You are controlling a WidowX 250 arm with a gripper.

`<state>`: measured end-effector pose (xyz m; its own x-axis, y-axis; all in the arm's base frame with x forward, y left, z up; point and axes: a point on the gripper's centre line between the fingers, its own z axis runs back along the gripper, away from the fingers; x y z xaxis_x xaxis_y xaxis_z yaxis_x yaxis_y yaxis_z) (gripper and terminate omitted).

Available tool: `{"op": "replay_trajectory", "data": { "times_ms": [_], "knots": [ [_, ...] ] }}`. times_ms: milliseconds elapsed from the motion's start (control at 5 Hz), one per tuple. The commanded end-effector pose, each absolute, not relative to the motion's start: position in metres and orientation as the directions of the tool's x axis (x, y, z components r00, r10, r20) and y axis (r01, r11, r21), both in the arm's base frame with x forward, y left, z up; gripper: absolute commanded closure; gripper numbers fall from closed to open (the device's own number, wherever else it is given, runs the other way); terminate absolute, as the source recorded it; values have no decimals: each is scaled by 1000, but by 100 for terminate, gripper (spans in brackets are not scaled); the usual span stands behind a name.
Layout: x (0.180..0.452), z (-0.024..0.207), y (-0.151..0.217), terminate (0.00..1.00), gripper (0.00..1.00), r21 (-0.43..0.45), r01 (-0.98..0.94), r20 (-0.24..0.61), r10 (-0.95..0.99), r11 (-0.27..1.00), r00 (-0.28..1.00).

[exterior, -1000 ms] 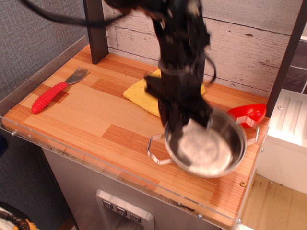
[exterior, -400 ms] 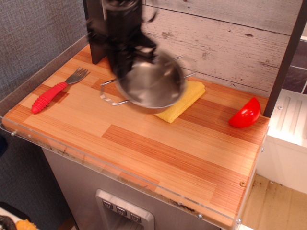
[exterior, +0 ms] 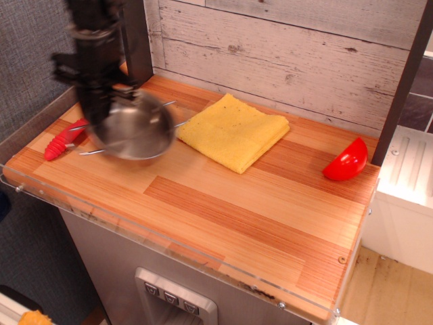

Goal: Place the pot to the right of the red fork

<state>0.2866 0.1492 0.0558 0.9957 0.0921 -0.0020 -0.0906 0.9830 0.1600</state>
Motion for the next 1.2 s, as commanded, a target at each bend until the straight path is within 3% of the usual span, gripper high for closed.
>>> {"op": "replay_trajectory", "data": {
  "times_ms": [0,200,800,1000],
  "knots": [
    [276,57,171,0,100,168,-19,16,16,986,1000],
    [274,40,160,0,100,127,17,-9,-15,992,1000],
    [274,29,135,0,100,123,78,-27,-75,989,997],
    [274,39,135,0,0,142,62,-5,-62,988,998]
  ]
}}
